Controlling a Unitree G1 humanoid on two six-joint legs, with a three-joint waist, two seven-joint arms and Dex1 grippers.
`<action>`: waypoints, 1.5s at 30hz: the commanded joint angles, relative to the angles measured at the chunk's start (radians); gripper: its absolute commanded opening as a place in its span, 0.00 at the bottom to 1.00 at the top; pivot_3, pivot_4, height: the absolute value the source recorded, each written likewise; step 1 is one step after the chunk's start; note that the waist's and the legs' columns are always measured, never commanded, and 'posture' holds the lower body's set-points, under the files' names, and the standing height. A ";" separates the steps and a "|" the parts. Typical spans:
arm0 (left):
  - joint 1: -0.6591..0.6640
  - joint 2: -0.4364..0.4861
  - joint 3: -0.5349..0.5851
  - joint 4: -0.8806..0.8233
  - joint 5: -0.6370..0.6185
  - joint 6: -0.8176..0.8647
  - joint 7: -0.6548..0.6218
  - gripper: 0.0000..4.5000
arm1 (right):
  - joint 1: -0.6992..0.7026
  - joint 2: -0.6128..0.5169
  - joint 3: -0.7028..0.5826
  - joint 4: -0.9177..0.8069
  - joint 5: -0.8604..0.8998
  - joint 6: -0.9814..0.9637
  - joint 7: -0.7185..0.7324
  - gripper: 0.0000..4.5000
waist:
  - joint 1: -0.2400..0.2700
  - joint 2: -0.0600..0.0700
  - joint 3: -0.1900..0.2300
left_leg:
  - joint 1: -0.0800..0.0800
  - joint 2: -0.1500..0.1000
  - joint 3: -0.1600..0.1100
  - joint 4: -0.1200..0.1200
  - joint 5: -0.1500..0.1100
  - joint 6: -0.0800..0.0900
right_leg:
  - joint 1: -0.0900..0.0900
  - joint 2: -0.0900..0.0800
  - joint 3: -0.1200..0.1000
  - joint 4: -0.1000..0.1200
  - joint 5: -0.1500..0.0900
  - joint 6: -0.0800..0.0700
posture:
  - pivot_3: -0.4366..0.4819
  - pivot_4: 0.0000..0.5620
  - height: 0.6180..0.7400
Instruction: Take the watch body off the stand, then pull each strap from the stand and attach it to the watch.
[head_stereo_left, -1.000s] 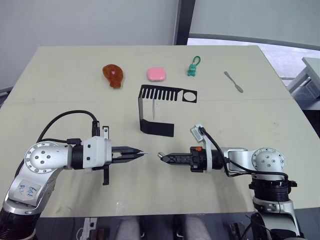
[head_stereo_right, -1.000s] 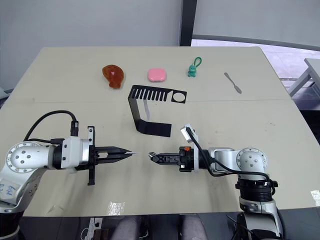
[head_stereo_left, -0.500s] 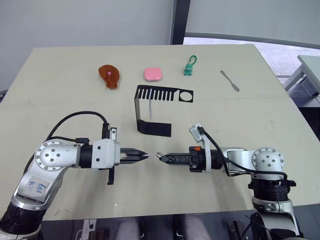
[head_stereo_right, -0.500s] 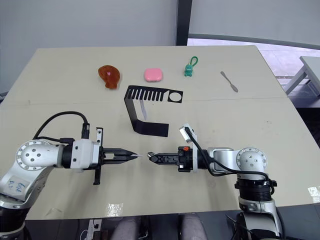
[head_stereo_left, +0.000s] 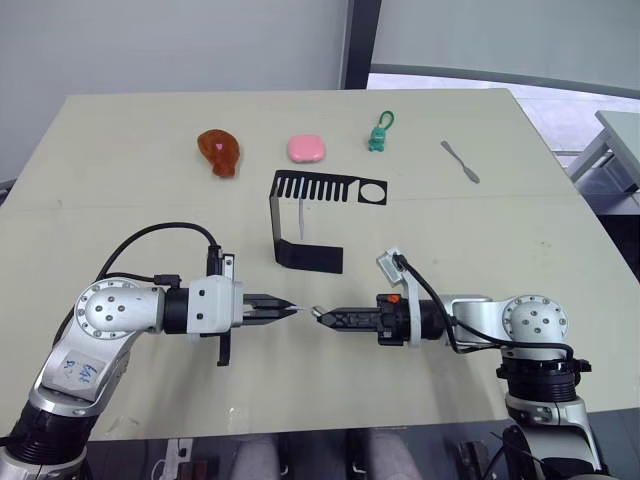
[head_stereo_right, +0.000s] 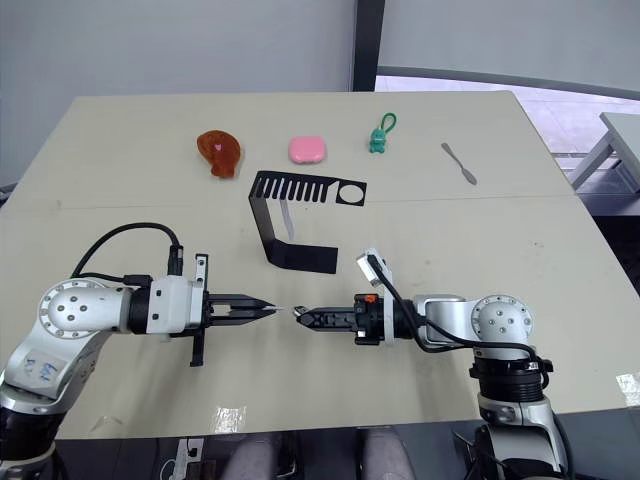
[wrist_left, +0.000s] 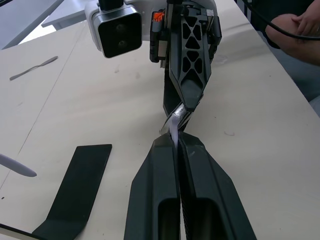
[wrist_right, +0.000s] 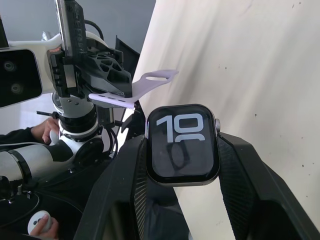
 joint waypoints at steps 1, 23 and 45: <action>-0.008 -0.006 0.005 -0.011 0.002 -0.013 0.006 0.00 | 0.005 -0.009 -0.004 -0.021 0.043 -0.018 -0.011 0.33 | 0.000 0.000 0.000 | 0.000 0.000 0.000 0.000 0.000 0.000 | 0.000 0.000 0.000 0.000 0.000 0.000 | 0.48 0.27 1.00; -0.010 -0.026 -0.013 0.006 0.030 -0.027 0.017 0.00 | 0.005 -0.041 0.036 -0.029 0.085 -0.051 -0.024 0.33 | 0.000 0.000 0.000 | 0.000 0.000 0.000 0.000 0.000 0.000 | 0.000 0.000 0.000 0.000 0.000 0.000 | 0.48 0.27 1.00; -0.005 -0.043 -0.022 -0.003 0.032 -0.021 0.016 0.00 | 0.002 -0.052 0.060 -0.020 0.101 -0.078 -0.033 0.33 | 0.000 0.000 0.000 | 0.000 0.000 0.000 0.000 0.000 0.000 | 0.000 0.000 0.000 0.000 0.000 0.000 | 0.48 0.27 1.00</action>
